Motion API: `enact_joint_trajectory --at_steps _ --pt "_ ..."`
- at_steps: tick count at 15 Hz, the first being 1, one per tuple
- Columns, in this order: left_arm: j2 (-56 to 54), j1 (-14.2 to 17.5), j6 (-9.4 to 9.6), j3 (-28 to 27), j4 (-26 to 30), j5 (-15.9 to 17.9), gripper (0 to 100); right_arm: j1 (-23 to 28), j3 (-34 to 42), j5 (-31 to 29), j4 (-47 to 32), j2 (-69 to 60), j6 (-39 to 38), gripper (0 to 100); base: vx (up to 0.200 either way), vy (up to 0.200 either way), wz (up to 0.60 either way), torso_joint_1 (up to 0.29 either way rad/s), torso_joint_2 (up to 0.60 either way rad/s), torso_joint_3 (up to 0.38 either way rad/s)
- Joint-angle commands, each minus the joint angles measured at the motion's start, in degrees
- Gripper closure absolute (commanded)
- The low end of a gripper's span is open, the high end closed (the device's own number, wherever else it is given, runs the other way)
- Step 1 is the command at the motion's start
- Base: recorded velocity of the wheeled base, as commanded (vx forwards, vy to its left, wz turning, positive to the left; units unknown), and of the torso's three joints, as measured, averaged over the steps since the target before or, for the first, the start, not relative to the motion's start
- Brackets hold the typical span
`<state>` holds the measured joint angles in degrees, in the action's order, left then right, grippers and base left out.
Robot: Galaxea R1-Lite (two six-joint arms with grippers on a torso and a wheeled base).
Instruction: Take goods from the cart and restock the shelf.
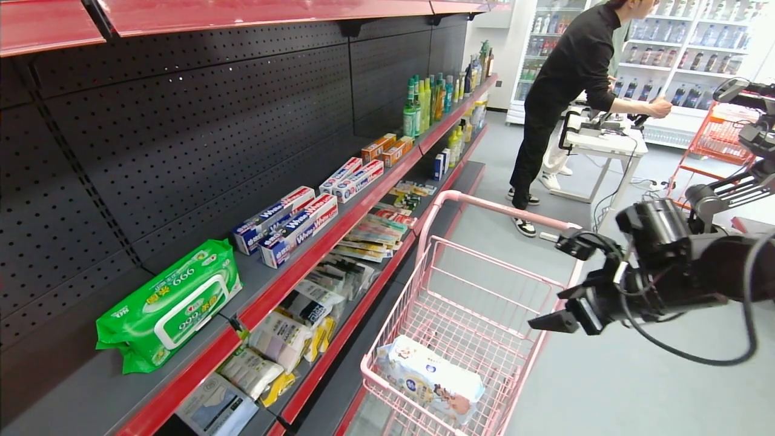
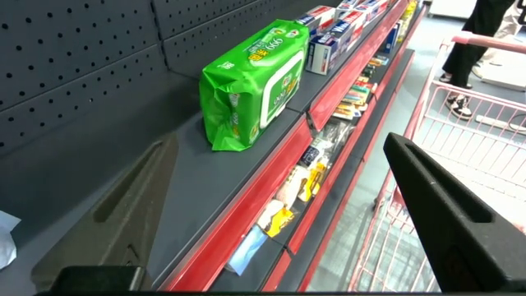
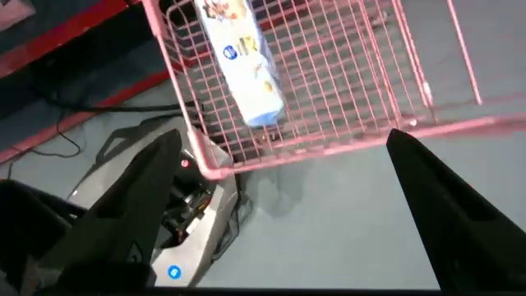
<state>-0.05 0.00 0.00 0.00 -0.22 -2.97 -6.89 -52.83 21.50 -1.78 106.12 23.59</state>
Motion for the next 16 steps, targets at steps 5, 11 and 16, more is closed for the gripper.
enact_joint_trajectory --at_steps 5,11,16 --pt "0.0 0.0 0.00 0.0 0.0 0.0 0 -10.8 -11.5 3.4 3.9 23.2 3.2 0 0.000 0.000 0.00 0.000 0.00 0.000" --pt "0.0 0.0 0.00 0.0 0.0 0.0 0 -11.8 -9.0 3.0 3.9 24.0 3.6 0 0.000 0.000 0.00 0.000 0.00 0.000" --pt "0.0 0.0 0.00 0.0 0.0 0.0 0 -13.2 -9.0 2.3 4.0 25.5 3.6 0 0.000 0.000 0.00 -0.043 0.10 0.055"
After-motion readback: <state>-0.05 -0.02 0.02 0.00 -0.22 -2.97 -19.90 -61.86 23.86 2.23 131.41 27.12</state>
